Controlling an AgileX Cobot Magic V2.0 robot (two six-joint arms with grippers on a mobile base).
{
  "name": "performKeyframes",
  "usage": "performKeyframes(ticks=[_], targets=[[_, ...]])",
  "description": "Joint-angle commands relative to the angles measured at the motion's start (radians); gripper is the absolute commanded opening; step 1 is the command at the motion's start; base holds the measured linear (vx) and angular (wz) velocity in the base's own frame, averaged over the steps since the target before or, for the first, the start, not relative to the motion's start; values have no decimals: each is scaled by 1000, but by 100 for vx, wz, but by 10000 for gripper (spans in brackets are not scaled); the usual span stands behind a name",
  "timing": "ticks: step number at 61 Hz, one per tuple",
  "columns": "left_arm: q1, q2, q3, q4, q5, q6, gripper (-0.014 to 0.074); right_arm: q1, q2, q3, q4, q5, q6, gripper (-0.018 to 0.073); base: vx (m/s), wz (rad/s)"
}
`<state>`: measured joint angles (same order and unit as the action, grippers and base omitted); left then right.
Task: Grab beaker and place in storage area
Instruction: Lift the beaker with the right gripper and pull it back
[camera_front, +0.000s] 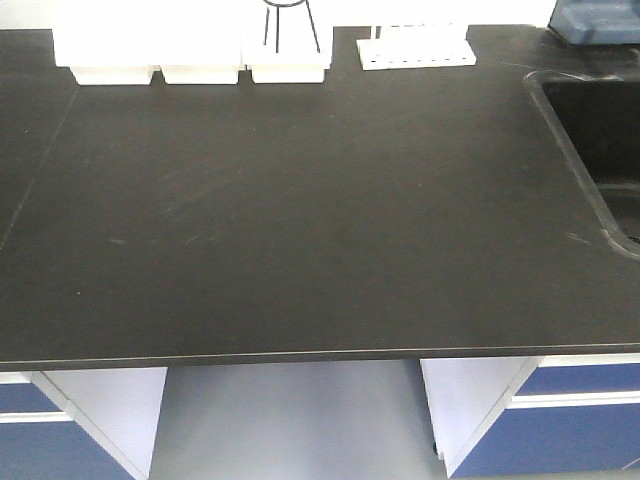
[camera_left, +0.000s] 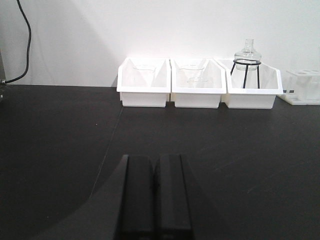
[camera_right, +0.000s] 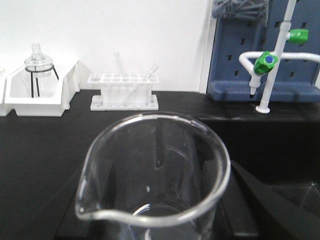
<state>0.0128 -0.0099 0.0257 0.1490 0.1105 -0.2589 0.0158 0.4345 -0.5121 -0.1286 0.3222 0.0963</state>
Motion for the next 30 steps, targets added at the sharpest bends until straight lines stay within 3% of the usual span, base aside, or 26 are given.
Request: performKeyframes(ticks=[1,30], targets=[[-7,-17,22,-6,-85,-6,-8,-2,-13,-29,-7,-75,-11,-3,0,0],[-7,-17,22,-6,-85,-6,-8,-1,-20,-29,-2,-69,-7,-3,0,0]])
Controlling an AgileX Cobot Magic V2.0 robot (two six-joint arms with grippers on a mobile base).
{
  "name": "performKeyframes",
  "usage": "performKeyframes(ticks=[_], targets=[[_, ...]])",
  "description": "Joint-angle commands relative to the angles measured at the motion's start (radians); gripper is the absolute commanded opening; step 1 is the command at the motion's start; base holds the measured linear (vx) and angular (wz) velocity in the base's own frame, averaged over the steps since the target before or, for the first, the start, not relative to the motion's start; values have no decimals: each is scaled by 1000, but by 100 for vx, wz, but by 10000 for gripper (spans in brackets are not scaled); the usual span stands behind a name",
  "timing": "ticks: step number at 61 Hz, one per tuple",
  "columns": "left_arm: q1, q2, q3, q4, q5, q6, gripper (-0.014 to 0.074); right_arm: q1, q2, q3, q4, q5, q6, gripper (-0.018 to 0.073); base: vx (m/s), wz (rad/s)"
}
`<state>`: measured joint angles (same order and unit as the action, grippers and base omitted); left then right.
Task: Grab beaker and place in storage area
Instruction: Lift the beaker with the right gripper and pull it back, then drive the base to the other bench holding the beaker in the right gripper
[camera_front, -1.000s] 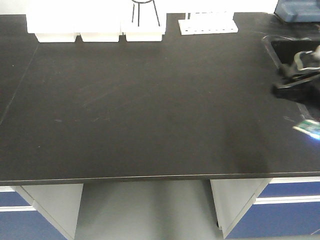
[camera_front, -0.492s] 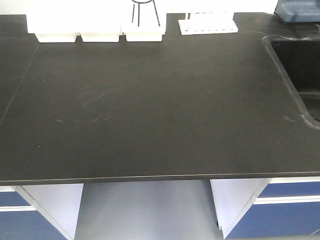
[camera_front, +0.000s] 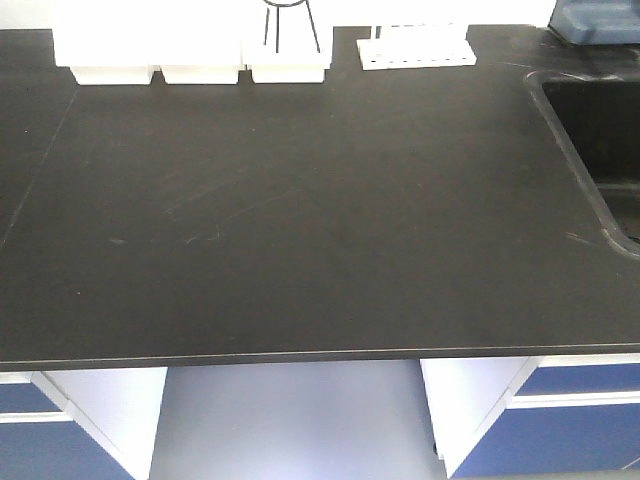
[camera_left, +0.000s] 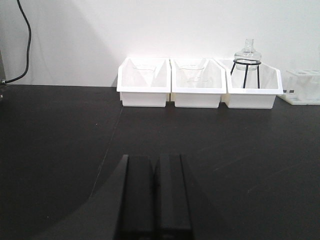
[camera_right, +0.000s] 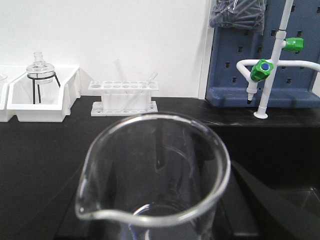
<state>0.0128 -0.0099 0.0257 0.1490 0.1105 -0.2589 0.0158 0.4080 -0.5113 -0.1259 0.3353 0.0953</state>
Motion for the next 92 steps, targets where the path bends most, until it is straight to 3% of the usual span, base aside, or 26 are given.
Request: performKeyframes(ticks=[1,54,92], targets=[[-7,-17,22,-6,-85,-6,-8,-3,6,-30,-5,-83,-6,-3,0,0],[-6,-17,22,-6,-85,-6,-8,-4,6,-30,-6,-82,-6,-3,-7,-1],[-6,-17,22,-6,-85,-6,-8,-4,6,-30,-6,-83,-6,-3,-28,-42]])
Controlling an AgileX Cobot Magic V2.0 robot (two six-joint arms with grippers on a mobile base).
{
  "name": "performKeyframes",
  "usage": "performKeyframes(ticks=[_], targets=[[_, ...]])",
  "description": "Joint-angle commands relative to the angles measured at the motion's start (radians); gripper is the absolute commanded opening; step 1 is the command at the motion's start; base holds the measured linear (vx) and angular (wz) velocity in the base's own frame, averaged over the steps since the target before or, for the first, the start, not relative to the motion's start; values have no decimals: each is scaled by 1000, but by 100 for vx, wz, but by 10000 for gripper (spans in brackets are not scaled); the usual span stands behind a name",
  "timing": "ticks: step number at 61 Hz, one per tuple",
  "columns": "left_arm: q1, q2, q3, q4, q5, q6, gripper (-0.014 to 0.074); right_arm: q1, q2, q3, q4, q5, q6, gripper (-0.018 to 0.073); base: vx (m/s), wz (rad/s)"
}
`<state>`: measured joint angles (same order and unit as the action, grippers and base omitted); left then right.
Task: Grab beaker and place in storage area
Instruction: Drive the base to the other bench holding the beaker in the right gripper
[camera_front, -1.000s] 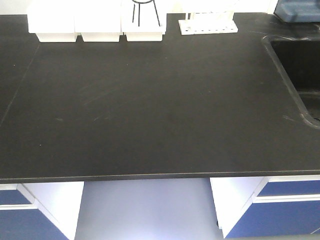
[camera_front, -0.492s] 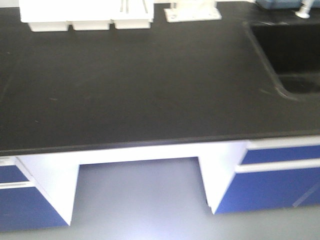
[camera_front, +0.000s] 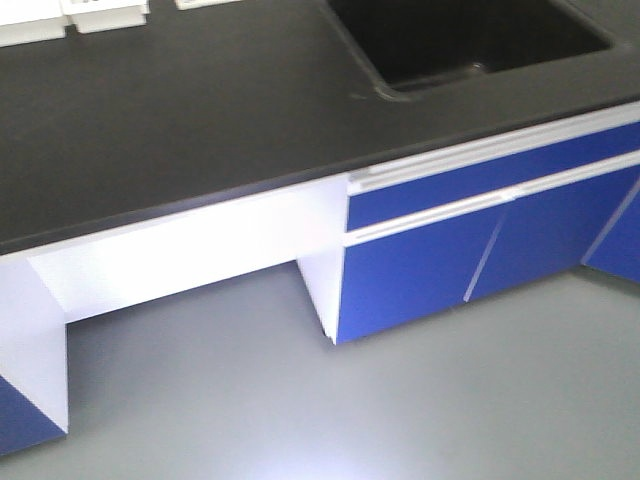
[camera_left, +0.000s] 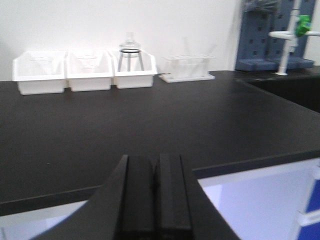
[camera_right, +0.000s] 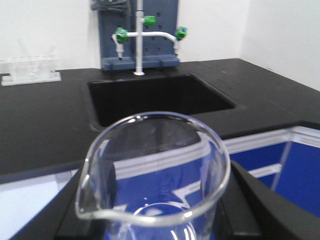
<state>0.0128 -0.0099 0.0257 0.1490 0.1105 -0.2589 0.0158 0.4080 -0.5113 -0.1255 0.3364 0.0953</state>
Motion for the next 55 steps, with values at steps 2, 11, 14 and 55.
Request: performKeyframes(ticks=[2,11,14,55], targets=[[-6,-17,22,-6,-85,-6,-8,-4,6,-30,-6,-84,-6,-3,-29,-43],[-6,-17,22,-6,-85,-6,-8,-4,6,-30,-6,-84,-6,-3,-27,-42],[-6,-17,22,-6,-85,-6,-8,-4,6,-30,-6,-84,-6,-3,-26,-43],[-18,-17,22,-6,-85,-6,-8,-4,6,-30,-6,-83,-6,-1,-20,-56]])
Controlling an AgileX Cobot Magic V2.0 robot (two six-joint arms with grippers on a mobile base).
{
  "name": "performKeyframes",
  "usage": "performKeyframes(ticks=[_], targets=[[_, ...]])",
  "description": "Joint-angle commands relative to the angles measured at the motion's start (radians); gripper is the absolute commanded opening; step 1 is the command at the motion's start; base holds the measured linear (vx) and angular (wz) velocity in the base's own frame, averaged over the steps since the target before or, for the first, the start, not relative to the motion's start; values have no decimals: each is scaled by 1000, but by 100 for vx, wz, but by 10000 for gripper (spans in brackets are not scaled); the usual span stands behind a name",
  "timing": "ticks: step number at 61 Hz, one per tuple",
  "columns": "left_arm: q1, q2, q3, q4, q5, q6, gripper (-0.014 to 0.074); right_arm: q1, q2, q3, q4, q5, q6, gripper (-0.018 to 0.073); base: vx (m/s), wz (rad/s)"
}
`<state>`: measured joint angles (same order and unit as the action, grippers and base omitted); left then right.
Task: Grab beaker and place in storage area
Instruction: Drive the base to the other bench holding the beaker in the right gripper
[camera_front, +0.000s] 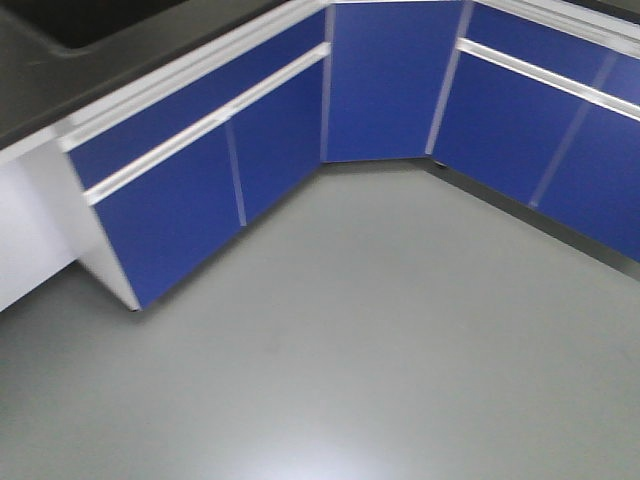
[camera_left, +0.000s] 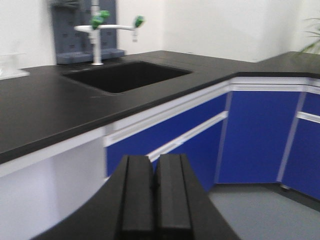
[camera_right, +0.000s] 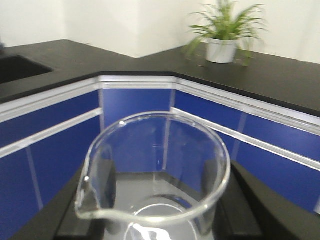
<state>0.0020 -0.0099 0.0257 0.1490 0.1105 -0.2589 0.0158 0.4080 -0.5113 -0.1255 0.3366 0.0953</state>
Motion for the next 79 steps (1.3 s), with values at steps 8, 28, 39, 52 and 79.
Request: performKeyframes(ticks=[8,28,39,52,79], targets=[[-7,-17,22,-6,-85,-6,-8,-4,6,-30,-6,-83,-6,-1,-14,-74],[-7,-17,22,-6,-85,-6,-8,-4,6,-30,-6,-83,-6,-1,-8,-82],[-7,-17,22,-6,-85,-6,-8,-4,6,-30,-6,-83,-6,-1,1,-81],[-7,-17,22,-6,-85,-6,-8,-4,6,-30,-6,-85,-6,-1,11,-54],[-7,-17,22,-6,-85,-6,-8,-4,6,-30,-6,-87,-6,-1,24,-41]])
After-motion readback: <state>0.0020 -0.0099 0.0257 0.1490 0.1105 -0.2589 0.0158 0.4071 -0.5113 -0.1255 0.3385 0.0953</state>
